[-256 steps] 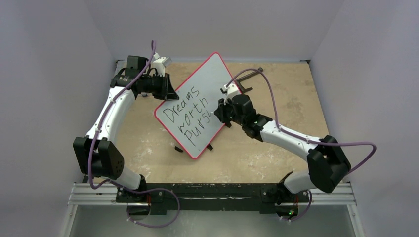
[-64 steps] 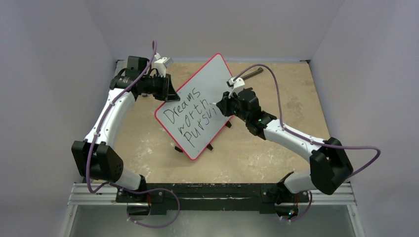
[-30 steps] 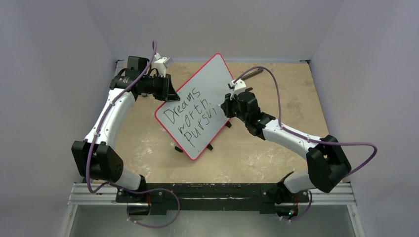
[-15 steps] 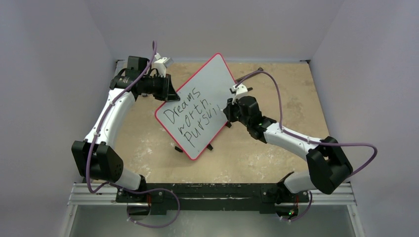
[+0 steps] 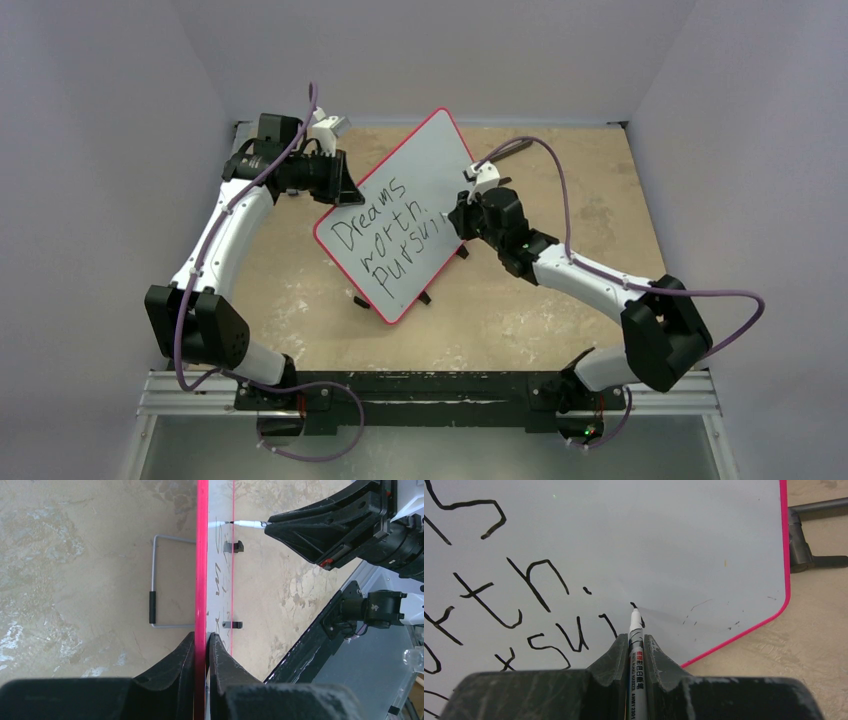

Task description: Write a sentence on the whiteboard

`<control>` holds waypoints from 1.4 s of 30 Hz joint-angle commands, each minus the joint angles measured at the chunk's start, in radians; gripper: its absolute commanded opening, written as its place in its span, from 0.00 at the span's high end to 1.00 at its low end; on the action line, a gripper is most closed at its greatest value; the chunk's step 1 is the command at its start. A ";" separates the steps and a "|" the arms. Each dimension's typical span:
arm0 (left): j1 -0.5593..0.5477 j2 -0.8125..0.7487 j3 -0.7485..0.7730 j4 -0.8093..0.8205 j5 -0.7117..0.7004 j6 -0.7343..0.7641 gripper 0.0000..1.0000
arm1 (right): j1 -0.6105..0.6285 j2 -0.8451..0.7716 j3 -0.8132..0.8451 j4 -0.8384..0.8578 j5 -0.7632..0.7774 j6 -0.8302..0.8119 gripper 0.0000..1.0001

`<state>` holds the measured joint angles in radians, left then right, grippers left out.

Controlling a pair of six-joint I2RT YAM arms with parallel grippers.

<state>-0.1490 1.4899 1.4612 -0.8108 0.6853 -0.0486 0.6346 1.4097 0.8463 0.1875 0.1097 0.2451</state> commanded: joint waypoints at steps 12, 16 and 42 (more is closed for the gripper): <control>-0.007 -0.034 0.035 0.032 0.009 0.032 1.00 | -0.018 0.038 0.107 -0.009 0.055 -0.014 1.00; -0.007 -0.034 0.036 0.032 0.009 0.032 1.00 | -0.024 0.044 0.101 -0.013 0.053 -0.008 1.00; -0.007 -0.034 0.036 0.033 0.013 0.029 1.00 | -0.027 0.003 -0.014 -0.019 0.028 0.027 1.00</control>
<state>-0.1505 1.4899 1.4612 -0.8104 0.6842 -0.0498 0.6075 1.4368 0.8299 0.1600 0.1398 0.2611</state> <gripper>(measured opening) 0.106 0.096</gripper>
